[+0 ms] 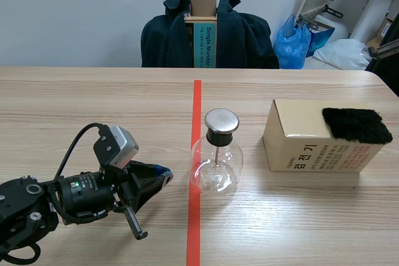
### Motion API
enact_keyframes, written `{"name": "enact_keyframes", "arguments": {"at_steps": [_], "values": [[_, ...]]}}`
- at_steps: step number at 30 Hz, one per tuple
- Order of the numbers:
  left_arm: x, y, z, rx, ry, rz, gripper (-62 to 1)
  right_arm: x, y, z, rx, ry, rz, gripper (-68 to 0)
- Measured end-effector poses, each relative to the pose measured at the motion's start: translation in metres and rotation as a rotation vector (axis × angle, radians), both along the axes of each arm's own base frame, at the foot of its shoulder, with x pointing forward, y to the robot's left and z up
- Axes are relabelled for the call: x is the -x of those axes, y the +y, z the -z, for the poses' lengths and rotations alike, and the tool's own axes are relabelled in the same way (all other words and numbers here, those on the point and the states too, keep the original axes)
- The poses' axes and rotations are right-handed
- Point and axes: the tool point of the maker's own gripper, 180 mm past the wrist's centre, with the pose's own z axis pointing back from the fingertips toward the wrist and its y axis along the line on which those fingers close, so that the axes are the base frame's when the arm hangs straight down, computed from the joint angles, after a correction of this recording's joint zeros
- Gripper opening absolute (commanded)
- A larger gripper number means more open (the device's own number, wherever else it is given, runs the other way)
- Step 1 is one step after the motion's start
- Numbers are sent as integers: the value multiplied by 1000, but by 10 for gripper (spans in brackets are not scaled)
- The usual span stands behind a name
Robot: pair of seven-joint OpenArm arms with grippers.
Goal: Do the electroscope experiment.
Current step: 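Bring the plate to the electroscope and point at the metal foil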
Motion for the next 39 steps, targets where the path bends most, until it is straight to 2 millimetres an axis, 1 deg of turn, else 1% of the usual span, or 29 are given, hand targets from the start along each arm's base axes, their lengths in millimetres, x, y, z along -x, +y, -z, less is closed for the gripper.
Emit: {"name": "enact_keyframes", "arguments": {"at_steps": [3,9,13,17,21,23,30,36,39], "values": [[0,0,0,0,-1,0,-588,-4,20,9,25,33,-33,-667],[0,0,0,0,0,0,-588,-9,58,34,76,117,-90,-667],[0,0,0,0,0,0,-588,-11,78,60,125,185,-120,-667],[0,0,0,0,0,0,-588,-12,88,90,181,260,-130,-667],[0,0,0,0,0,0,-588,-14,91,125,234,363,-129,-667],[0,0,0,0,0,0,-588,-14,90,138,246,397,-121,-667],[0,0,0,0,0,0,-588,-15,79,169,291,483,-70,-667],[0,0,0,0,0,0,-588,-10,72,202,345,564,-54,-667],[0,0,0,0,0,0,-588,-9,70,210,349,585,-51,-667]]}}
